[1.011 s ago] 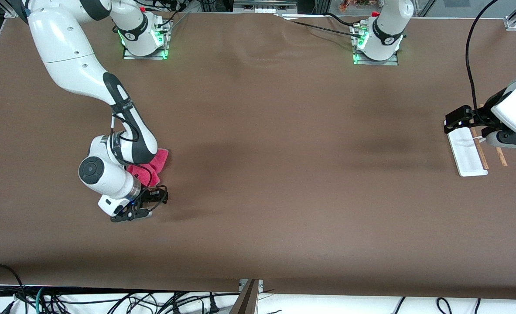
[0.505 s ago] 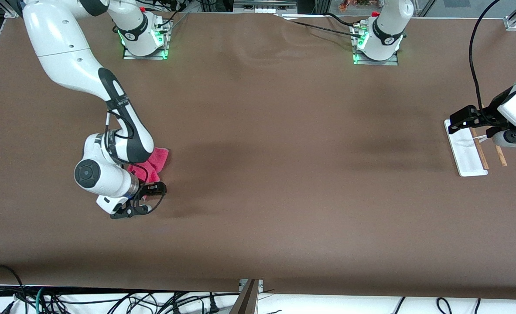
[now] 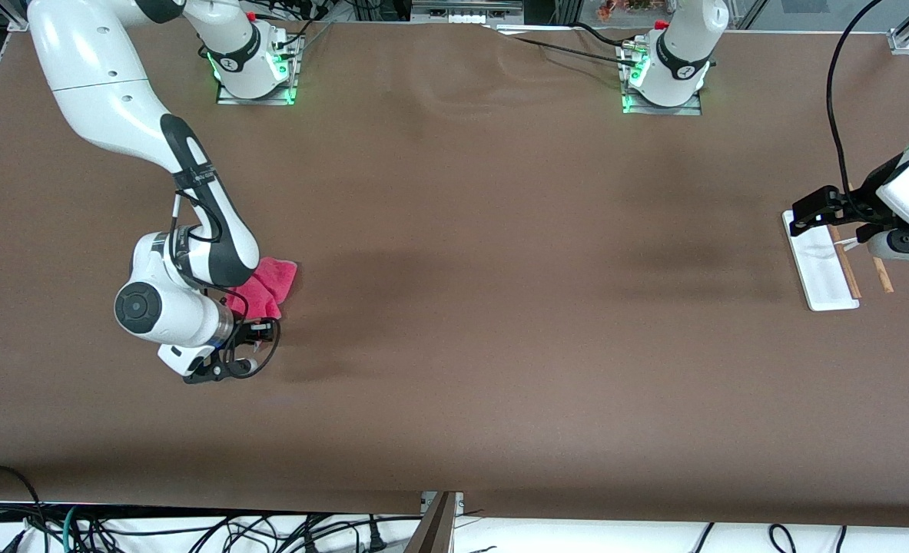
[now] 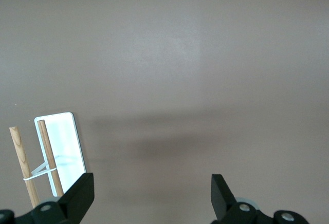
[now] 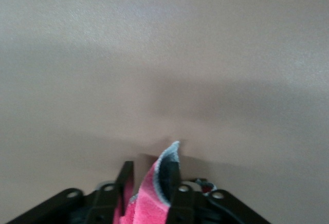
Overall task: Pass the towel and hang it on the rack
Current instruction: 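Close the right gripper on the pink towel's edge, then lift the towel with the right gripper and carry it to mid-table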
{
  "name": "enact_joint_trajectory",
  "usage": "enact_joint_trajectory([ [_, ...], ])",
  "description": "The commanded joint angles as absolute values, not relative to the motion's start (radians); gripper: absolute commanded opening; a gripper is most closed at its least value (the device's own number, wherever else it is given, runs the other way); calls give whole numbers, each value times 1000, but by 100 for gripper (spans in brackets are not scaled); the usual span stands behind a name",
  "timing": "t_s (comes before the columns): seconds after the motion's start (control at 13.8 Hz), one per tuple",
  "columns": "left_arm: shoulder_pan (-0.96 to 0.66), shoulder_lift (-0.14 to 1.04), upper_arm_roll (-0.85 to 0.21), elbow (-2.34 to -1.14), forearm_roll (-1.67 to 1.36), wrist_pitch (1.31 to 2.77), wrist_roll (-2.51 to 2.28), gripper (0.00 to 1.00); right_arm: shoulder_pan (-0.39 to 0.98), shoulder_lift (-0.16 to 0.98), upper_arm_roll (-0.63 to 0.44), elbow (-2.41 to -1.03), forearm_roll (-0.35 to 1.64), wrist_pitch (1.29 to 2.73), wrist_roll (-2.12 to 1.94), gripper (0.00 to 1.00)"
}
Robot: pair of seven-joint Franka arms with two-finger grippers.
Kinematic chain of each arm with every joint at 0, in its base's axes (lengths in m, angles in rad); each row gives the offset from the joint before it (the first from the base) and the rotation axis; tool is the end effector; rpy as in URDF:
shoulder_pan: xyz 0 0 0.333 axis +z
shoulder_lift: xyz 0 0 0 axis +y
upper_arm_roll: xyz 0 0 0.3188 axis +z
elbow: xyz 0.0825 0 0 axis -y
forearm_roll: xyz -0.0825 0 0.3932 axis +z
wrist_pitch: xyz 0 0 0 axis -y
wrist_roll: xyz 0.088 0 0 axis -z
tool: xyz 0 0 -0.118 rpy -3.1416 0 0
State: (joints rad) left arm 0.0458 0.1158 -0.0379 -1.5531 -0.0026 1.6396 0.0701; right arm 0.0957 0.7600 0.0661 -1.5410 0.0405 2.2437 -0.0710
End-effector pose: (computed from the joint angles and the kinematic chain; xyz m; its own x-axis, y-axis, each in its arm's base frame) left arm 0.6026 0.0056 0.5632 0.9977 -0.0619 -0.0287 -0.0616 -0.9981 0.0090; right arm 0.7002 0.1096 0.1846 0.9803 0.1904 -0.0521 0.1860 -0.9793 -0.0795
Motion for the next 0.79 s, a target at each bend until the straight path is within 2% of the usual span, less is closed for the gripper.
enact_joint_trajectory([
  [0.0,48,132,-37,-1519,6,1617,84,100,81,749,80,-1549,61,2218,-95,0],
  [0.43,44,132,-38,-1517,5,1618,84,100,81,723,78,-1511,61,2177,-84,0],
  [0.72,44,132,-38,-1517,5,1618,86,100,83,693,78,-1340,58,1989,-81,0],
])
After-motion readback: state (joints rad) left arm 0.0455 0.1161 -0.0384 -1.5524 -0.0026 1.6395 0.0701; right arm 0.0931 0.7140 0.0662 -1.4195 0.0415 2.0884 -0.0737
